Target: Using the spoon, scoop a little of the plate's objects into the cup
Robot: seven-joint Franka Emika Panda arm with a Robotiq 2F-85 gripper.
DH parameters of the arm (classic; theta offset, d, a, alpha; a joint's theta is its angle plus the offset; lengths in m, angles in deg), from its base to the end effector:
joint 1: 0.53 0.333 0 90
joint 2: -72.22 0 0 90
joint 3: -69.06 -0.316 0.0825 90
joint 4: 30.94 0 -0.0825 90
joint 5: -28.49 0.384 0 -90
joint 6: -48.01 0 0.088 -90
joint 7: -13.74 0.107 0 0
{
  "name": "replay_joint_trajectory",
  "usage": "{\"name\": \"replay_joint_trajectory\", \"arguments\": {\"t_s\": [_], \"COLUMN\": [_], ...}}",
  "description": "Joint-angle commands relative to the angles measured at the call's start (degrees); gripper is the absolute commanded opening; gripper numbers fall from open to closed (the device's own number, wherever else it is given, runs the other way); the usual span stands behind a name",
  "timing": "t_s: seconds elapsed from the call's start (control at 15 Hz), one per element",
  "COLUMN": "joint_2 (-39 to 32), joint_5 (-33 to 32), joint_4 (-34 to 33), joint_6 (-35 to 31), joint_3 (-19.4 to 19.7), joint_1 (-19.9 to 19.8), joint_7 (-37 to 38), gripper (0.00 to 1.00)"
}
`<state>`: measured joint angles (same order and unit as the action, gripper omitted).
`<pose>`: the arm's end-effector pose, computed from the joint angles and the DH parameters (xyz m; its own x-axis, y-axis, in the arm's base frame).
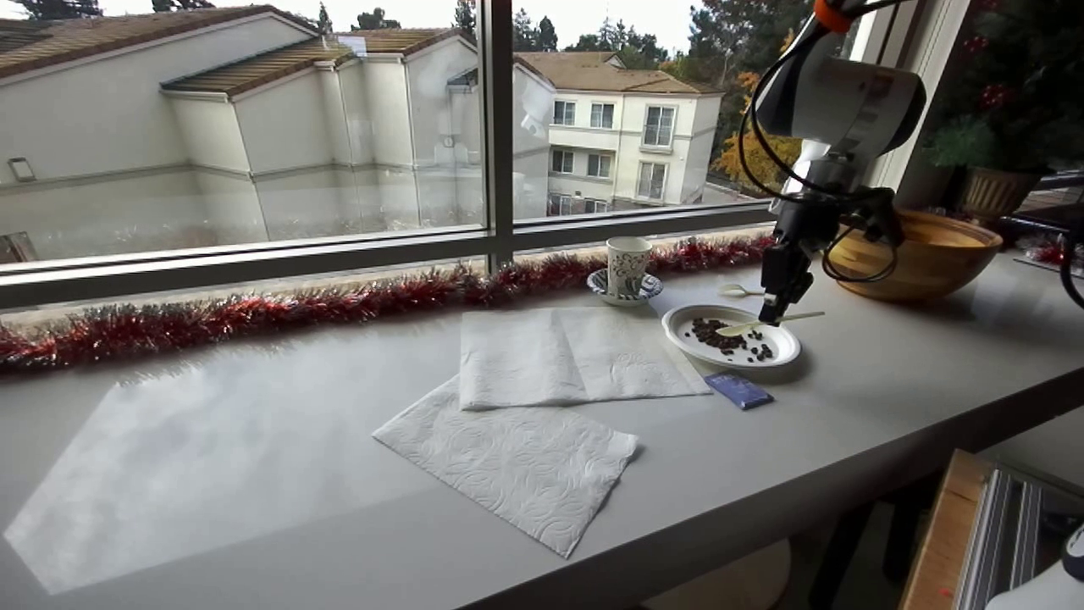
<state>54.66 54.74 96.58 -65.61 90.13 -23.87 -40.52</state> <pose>0.3645 -0.3252 0.2153 0.9820 -0.0910 -0.1653 -0.1636 -0.8469 -0.5060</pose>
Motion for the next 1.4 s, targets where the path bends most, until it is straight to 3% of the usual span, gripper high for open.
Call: {"name": "replay_joint_trajectory", "arguments": {"t_s": [0.0, 0.13, 0.2, 1.33], "joint_2": [-0.52, -1.12, -1.12, -8.37], "joint_5": [-0.69, -0.73, -0.73, 0.38], "joint_4": [-0.50, -1.03, -1.10, -7.31], "joint_6": [-0.15, -0.17, -0.16, 0.97], "joint_3": [-1.98, -2.08, -2.09, -4.89], "joint_1": [-2.00, -2.14, -2.15, -6.13], "joint_7": [0.89, 1.29, 1.36, 11.99], "gripper": [0.14, 0.14, 0.03, 0.03]}}
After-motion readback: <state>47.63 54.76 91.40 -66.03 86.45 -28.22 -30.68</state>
